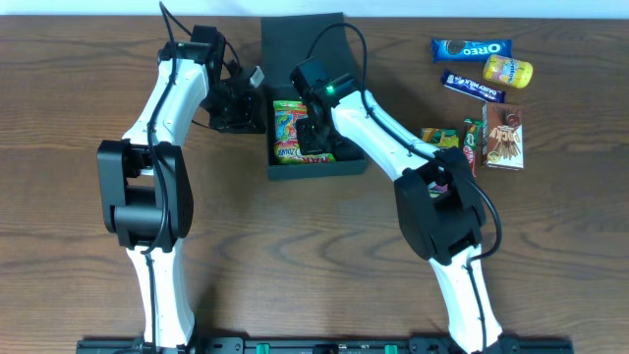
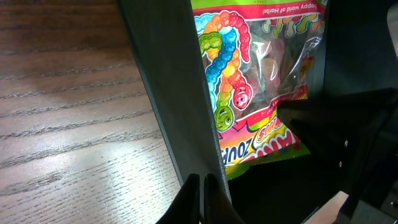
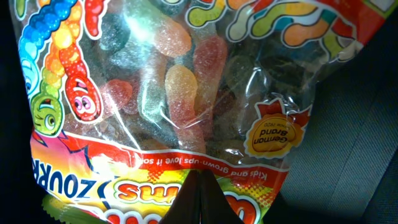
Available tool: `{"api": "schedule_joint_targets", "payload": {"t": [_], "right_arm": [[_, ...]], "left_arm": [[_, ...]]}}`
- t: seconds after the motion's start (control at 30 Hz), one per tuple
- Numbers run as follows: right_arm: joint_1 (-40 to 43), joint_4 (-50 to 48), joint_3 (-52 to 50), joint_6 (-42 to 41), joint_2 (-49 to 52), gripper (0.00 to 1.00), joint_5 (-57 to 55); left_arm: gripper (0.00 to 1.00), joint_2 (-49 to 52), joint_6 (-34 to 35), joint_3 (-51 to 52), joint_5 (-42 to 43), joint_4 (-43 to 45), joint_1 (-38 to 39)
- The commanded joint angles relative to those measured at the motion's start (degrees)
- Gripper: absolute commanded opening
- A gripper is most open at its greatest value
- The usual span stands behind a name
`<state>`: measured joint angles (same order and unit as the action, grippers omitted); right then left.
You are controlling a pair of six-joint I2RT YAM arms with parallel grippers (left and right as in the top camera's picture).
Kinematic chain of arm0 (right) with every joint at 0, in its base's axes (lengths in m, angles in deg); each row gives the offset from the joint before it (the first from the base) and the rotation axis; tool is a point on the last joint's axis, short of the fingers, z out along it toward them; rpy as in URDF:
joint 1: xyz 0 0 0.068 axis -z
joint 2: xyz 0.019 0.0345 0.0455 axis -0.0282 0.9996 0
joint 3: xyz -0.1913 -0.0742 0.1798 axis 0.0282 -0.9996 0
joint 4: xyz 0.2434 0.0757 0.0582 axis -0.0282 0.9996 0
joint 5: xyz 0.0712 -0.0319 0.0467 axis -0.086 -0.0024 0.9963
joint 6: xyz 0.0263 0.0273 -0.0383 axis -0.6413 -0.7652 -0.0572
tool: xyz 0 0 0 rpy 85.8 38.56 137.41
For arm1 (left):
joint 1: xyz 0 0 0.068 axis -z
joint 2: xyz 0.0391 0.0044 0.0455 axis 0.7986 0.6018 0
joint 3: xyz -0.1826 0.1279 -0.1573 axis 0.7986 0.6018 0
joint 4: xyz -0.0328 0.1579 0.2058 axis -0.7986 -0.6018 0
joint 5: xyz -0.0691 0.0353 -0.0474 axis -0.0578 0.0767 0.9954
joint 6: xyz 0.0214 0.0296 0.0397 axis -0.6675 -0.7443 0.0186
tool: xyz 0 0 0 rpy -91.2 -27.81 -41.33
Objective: Pack container
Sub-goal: 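Lower the gummy bag into the box and open the right gripper, then withdraw the right gripper from the box toward the snack pile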
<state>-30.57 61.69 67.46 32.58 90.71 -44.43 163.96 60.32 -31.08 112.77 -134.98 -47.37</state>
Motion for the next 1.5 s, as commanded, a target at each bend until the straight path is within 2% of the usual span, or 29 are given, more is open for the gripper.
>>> {"api": "schedule_joint_targets", "payload": {"t": [0.0, 0.23, 0.4, 0.6, 1.07, 1.3, 1.47], "right_arm": [[-0.04, -0.11, 0.44, 2.40, -2.89, 0.01, -1.53], [2.10, -3.43, 0.48, 0.59, -7.91, 0.01, -13.46], [3.30, -4.11, 0.48, -2.69, -4.79, 0.01, -13.55], [3.28, -7.52, 0.48, -2.78, 0.39, 0.02, -13.53], [3.26, -13.31, 0.46, -2.75, 2.38, 0.01, -9.44], [3.80, -9.68, 1.73, -2.47, 0.35, 0.01, -9.70], [5.88, -8.39, 6.16, -2.08, -7.52, 0.01, -13.70]], "left_arm": [[0.06, -1.14, 0.68, 0.31, 0.15, -0.04, -0.35], [0.06, -1.14, 0.68, 0.31, 0.15, -0.04, -0.35], [0.06, -1.14, 0.66, 0.31, 0.15, -0.07, -0.35], [0.06, -1.14, 0.66, 0.31, 0.15, -0.04, -0.35], [0.06, -1.14, 0.63, 0.31, 0.09, 0.04, -0.35], [0.06, -1.14, 0.63, 0.31, -0.04, 0.02, -0.35], [0.06, -1.14, 0.63, 0.31, -0.07, 0.02, -0.35]]}}
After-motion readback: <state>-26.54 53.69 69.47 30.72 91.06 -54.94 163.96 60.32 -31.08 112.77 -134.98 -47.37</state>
